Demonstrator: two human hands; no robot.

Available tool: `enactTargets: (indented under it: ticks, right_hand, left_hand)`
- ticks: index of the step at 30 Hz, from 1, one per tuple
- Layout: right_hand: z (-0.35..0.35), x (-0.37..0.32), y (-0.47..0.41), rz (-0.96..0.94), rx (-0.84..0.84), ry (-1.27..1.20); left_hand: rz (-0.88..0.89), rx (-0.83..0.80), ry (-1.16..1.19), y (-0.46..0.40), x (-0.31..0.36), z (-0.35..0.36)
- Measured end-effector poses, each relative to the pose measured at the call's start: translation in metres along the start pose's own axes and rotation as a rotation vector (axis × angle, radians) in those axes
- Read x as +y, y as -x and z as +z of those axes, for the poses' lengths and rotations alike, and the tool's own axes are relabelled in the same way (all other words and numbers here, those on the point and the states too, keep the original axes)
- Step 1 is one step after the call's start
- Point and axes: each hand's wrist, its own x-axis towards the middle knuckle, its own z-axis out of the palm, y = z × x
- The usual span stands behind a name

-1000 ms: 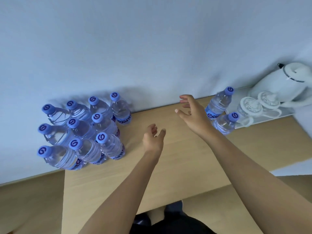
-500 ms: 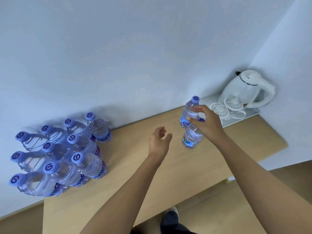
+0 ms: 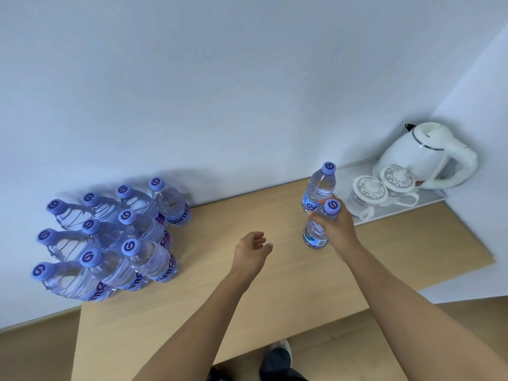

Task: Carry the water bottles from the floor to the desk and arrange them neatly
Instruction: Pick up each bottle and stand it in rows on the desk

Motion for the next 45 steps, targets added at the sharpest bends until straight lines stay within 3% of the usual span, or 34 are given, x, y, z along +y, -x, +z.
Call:
enactTargets:
  ticks: [6, 12, 16, 19, 27, 34, 45]
  right_hand:
    - [0.02, -0.014, 0.007, 0.047, -0.127, -0.009]
    - [0.055, -0.055, 0.025, 0.144, -0.364, -0.071]
    - [0.079, -0.089, 0.03, 0.224, -0.573, -0.1]
    - [0.098, -0.109, 0.035, 0.274, -0.655, -0.124]
    - [0.142, -0.135, 0.051, 0.149, -0.653, -0.011]
    - [0.164, -0.139, 0.066, 0.128, -0.664, -0.298]
    - [0.182, -0.143, 0.081, 0.054, -0.457, -0.244]
  left_hand:
    - [0.003, -0.105, -0.073, 0.005, -0.015, -0.019]
    - [0.097, -0.232, -0.121, 0.016, -0.014, -0.045]
    - [0.197, -0.298, 0.063, 0.03, -0.003, -0.067]
    - [0.198, -0.254, 0.168, 0.041, -0.001, -0.082]
    - [0.179, -0.249, 0.292, 0.059, 0.005, -0.121]
    - [0.191, -0.306, 0.359, 0.068, 0.01, -0.145]
    - [0.153, -0.334, 0.409, 0.073, 0.009, -0.152]
